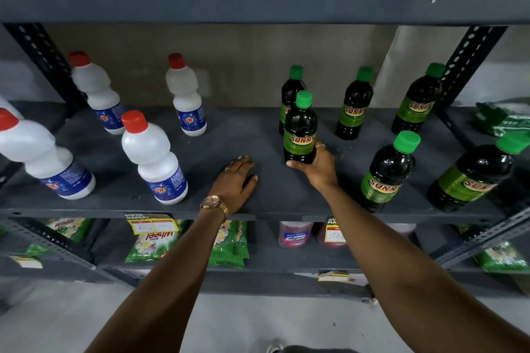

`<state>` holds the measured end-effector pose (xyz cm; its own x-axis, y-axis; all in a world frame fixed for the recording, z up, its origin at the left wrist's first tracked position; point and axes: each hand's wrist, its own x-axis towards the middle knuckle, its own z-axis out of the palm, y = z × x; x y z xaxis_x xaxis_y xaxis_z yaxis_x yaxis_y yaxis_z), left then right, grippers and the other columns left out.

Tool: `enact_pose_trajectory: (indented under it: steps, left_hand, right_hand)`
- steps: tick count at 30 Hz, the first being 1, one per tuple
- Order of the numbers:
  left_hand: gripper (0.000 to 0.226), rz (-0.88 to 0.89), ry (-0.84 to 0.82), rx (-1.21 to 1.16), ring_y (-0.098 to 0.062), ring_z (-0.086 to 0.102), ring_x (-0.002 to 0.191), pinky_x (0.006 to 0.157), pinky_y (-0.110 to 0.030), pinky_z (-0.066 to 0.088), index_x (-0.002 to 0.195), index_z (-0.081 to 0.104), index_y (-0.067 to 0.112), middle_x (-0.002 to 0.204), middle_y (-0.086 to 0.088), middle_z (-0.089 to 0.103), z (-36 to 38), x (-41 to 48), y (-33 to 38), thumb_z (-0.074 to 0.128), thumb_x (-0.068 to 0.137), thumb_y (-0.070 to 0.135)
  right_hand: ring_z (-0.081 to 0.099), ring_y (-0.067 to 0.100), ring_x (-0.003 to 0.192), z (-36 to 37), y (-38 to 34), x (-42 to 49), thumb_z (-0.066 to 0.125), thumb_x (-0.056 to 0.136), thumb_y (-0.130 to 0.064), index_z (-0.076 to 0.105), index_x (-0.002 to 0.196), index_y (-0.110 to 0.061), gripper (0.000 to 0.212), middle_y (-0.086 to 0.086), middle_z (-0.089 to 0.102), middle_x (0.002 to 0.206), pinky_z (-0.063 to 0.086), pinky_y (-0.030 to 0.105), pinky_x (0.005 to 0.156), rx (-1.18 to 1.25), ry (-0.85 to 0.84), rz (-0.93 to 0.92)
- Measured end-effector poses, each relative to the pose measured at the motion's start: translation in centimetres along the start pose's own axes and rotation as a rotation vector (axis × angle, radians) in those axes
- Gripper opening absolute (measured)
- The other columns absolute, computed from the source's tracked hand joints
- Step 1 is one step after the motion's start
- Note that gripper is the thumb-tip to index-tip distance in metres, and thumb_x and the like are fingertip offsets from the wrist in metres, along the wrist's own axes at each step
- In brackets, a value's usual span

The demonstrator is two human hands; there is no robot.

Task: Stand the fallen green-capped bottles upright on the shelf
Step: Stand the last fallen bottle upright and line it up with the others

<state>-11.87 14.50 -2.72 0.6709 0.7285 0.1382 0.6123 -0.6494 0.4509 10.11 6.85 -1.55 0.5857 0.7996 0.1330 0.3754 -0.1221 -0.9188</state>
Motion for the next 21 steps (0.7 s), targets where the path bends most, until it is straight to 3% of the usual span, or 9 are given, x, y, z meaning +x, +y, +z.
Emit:
enact_pose_trajectory:
  steps: [4,8,13,17,21]
  left_hand:
    - [0.049,0.001,-0.01,0.007,-0.021,0.024,0.144,0.119,-0.035,0.019,0.141,0.039,0.013,0.154,-0.007,0.033,0.0,0.1,0.0,0.042,0.097,0.035]
    - [0.05,-0.004,-0.017,0.001,-0.022,0.024,0.145,0.12,-0.036,0.02,0.142,0.037,0.013,0.154,-0.008,0.032,0.0,0.1,0.0,0.043,0.097,0.034]
    - [0.05,-0.006,-0.018,0.008,-0.022,0.023,0.145,0.12,-0.037,0.021,0.143,0.036,0.013,0.155,-0.008,0.031,0.3,0.1,0.0,0.042,0.097,0.034]
    - [0.05,-0.008,-0.027,0.001,-0.022,0.023,0.145,0.12,-0.036,0.019,0.143,0.036,0.013,0.155,-0.008,0.03,0.4,0.1,-0.1,0.042,0.098,0.033]
    - [0.049,-0.015,-0.03,-0.028,-0.022,0.023,0.145,0.12,-0.036,0.018,0.142,0.036,0.013,0.155,-0.009,0.031,0.2,0.2,0.1,0.043,0.098,0.031]
  right_hand:
    - [0.065,0.023,0.102,-0.7,0.0,-3.5,0.091,0.06,-0.026,0.061,0.111,-0.006,0.062,0.011,0.07,0.11,0.053,0.039,0.088,-0.056,-0.009,-0.023]
    - [0.064,0.009,0.095,-1.6,0.4,-7.9,0.089,0.061,-0.036,0.061,0.112,-0.013,0.063,-0.003,0.069,0.103,0.051,0.019,0.082,-0.05,-0.053,-0.057]
    - [0.064,0.007,0.094,-2.2,0.6,-10.6,0.087,0.062,-0.042,0.06,0.112,-0.015,0.063,-0.005,0.069,0.1,0.049,0.014,0.078,-0.052,-0.073,-0.072]
    - [0.063,0.013,0.098,-2.5,0.7,-10.8,0.087,0.061,-0.041,0.059,0.114,-0.014,0.066,-0.002,0.069,0.104,0.051,0.027,0.084,-0.062,-0.095,-0.072]
    - [0.06,0.018,0.106,-3.2,1.3,-10.9,0.089,0.059,-0.036,0.054,0.124,-0.01,0.077,0.001,0.066,0.112,0.046,0.028,0.089,-0.119,-0.163,-0.124]
